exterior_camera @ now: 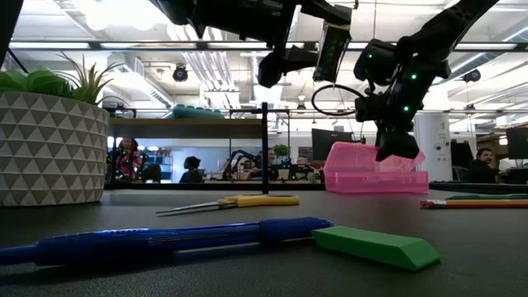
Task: Pack school essentials
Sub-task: Put the yellow crayon box into the pink supply box
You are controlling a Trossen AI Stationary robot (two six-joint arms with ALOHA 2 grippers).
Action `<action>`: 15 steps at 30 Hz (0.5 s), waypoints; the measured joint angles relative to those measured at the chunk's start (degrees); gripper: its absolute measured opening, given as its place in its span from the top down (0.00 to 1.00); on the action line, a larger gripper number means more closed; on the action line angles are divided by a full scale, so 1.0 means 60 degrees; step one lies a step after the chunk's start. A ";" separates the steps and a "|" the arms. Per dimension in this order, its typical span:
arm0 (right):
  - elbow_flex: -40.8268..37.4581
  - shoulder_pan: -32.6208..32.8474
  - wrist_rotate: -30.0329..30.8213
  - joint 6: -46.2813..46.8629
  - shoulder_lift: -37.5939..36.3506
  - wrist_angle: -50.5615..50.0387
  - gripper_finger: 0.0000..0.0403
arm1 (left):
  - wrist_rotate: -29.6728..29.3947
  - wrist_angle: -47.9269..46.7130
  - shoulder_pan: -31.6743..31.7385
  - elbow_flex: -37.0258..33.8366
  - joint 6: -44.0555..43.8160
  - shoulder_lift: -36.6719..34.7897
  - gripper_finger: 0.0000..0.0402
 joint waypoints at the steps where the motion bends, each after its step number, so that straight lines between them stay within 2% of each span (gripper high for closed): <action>1: 0.0000 0.0000 0.0008 0.0000 -0.0022 -0.0003 0.68 | -0.0003 0.0073 -0.0003 0.0000 -0.0010 0.0000 0.32; 8: 0.0000 0.0000 -0.0058 0.0217 -0.0437 -0.0262 0.68 | -0.0010 0.0067 -0.0003 0.0000 -0.0014 0.0000 0.32; 15: 0.0619 0.0000 -0.0913 0.1946 -0.1252 -0.2324 0.68 | -0.0161 -0.0541 -0.0003 0.0000 -0.0007 0.0000 0.32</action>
